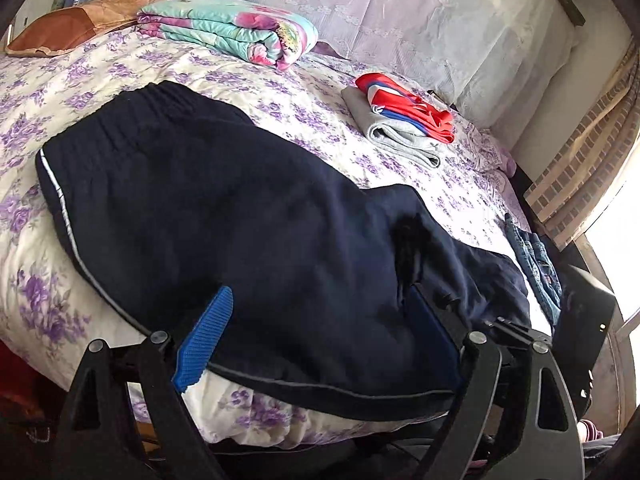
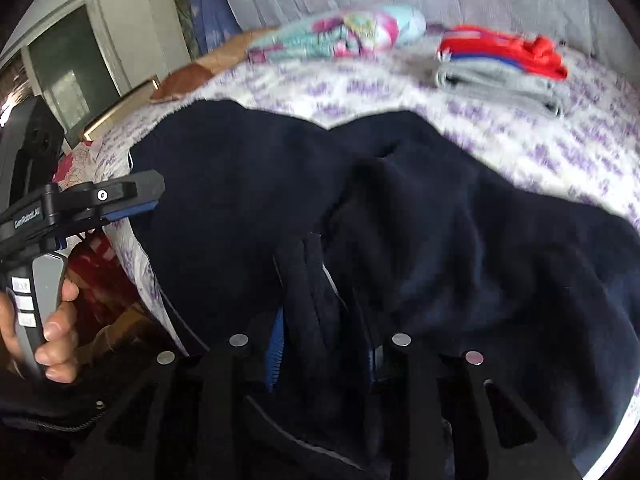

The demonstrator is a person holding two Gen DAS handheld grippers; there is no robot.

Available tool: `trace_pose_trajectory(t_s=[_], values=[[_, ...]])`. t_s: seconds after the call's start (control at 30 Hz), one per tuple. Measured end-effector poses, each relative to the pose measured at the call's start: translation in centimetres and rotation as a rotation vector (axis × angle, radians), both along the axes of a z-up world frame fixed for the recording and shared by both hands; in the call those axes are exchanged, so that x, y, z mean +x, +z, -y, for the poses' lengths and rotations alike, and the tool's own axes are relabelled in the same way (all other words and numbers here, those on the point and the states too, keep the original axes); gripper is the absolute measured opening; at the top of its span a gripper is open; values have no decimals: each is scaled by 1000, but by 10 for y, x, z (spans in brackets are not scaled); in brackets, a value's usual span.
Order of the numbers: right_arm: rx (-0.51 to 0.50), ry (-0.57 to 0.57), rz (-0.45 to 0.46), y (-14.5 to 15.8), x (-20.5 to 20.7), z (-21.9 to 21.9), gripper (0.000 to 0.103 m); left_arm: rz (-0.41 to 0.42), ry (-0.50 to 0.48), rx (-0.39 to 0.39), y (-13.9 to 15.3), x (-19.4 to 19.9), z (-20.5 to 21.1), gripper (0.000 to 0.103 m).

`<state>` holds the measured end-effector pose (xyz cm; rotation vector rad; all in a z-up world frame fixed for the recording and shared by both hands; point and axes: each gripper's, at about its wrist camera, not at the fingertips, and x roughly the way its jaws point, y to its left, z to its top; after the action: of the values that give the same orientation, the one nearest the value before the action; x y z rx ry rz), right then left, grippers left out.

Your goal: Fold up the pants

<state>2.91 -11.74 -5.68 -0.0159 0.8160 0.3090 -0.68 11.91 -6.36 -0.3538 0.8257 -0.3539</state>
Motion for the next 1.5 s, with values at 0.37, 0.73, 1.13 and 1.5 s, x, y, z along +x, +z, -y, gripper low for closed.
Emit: trace_pose_trajectory(t_s=[0.37, 0.73, 1.13, 1.5], values=[[-88, 75, 44, 25, -23, 1, 53, -1, 61, -9, -5, 2, -16, 91], [-17, 112, -24, 9, -5, -8, 14, -6, 60, -15, -6, -3, -21, 92], [-13, 97, -8, 3, 2, -18, 25, -8, 163, -39, 4, -17, -50, 92], [135, -58, 260, 31, -47, 12, 97, -77, 344, -388, -31, 25, -126, 98]])
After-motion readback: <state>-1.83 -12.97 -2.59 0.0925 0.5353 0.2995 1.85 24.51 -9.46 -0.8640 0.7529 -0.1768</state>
